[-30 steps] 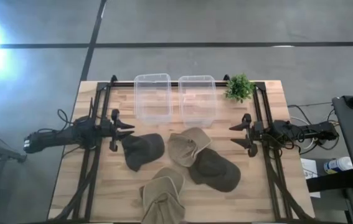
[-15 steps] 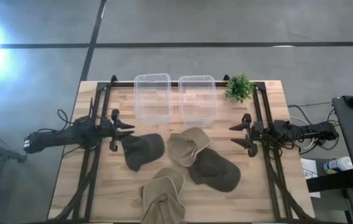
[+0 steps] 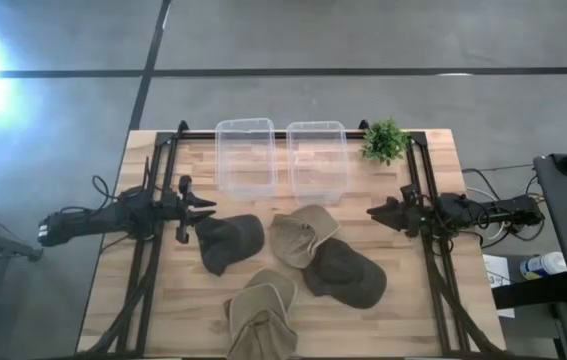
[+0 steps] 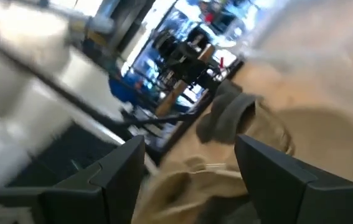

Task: Pick & Place hat
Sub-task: Put the top brown cap into the right transparent container

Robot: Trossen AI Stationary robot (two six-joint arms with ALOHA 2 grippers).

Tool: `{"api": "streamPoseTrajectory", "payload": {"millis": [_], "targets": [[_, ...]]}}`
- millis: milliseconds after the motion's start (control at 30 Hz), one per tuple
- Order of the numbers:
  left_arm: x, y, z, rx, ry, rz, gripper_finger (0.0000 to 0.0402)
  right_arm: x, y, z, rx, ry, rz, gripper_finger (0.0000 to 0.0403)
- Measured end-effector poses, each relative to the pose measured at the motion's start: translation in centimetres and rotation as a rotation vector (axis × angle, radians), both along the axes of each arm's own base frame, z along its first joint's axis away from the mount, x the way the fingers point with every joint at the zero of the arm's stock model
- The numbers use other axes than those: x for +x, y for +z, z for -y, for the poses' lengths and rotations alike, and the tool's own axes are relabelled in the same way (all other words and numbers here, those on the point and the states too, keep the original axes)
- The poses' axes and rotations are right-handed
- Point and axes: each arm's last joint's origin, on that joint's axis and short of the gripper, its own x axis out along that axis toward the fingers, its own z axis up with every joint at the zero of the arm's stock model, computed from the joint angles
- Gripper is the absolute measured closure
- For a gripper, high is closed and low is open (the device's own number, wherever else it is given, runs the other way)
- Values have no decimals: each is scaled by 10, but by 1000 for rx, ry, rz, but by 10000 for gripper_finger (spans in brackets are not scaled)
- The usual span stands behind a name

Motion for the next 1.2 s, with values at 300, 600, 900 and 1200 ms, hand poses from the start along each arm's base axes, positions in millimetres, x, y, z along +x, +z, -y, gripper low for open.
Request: {"api": "streamPoseTrajectory", "payload": {"millis": [300,600,900,1200], "targets": [[0,0,0,0,0,-1,309,3,3,4,276,-137,43,158],[0,0,0,0,0,-2,309,20,-18,-1,728,-131,-149,158],[0,0,0,0,0,-2,309,52,-11,-8,907,-188,-384,158],[0,-1,0,-2,0,-11,309,86,-20,-11,953,-281,-619,158]]}}
